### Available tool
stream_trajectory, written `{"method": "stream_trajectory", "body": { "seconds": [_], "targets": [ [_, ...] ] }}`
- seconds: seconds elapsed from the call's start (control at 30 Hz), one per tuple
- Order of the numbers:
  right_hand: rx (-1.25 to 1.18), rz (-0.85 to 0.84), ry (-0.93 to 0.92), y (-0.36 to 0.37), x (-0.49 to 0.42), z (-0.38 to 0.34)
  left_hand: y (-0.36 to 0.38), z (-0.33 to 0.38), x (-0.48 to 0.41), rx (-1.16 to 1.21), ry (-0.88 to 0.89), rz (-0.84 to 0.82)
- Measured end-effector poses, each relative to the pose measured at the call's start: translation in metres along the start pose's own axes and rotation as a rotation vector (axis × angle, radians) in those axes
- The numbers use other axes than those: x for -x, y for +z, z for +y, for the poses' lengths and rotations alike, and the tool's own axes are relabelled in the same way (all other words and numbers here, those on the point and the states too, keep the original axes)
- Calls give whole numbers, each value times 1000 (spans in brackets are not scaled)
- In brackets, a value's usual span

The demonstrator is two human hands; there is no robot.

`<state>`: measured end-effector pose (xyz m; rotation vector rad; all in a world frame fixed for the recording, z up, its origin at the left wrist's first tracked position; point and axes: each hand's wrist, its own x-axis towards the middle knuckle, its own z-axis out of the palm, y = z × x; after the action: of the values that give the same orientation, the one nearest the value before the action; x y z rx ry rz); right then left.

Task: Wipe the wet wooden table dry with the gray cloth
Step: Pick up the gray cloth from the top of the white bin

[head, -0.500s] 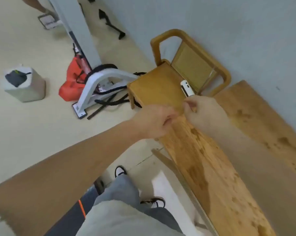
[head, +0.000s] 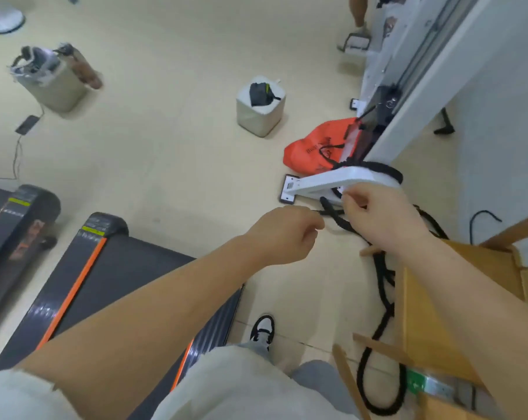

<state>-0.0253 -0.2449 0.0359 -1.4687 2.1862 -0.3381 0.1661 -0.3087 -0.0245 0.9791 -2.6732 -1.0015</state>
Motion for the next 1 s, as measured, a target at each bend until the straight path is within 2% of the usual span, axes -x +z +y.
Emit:
{"method": "stream_trajectory", "body": {
  "seconds": [0.13,0.27,0.4,0.63,0.83,1.0],
  "targets": [
    [28,-68,-175,7,-70,-56,-37,-46,-5,42,-184,82],
    [10,-159,-312,15,-139,-81,-62,-76,-27,89,-325,144],
    [26,-244,-403,11,-215,-92,-84,-98,-71,92,-435,201],
    [90,-349,-482,-7,-340,-117,-128,-136,-153,243,-641,395],
    [161,-425,-500,18,-465,-158,-175,-225,-234,268,-733,347],
    [274,-427,-466,50,-600,-203,-228,-339,-322,240,-729,255]
  ]
}}
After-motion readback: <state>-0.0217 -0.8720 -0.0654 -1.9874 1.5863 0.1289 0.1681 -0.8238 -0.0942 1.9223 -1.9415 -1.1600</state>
